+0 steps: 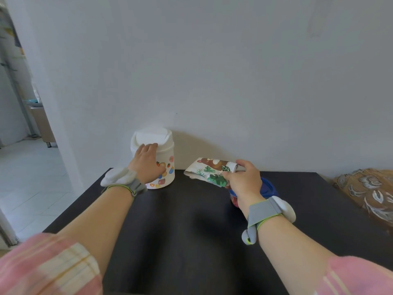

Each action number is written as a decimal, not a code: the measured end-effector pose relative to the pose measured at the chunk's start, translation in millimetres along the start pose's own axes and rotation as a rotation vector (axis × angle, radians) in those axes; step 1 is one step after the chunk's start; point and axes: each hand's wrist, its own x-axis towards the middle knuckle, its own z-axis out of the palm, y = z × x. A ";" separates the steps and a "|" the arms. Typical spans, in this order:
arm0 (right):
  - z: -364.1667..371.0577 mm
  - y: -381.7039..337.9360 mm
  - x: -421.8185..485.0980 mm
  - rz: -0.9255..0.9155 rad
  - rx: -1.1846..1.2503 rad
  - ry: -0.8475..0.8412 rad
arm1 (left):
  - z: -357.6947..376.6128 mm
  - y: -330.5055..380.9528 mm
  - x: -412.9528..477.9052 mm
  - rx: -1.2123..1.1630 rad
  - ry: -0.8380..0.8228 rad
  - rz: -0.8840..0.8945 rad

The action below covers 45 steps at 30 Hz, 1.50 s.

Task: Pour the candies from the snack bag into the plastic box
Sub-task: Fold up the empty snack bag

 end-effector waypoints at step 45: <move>64.6 -83.8 -12.8 -0.602 -0.880 -0.207 | -31.7 26.1 -41.8 -0.206 -0.008 0.198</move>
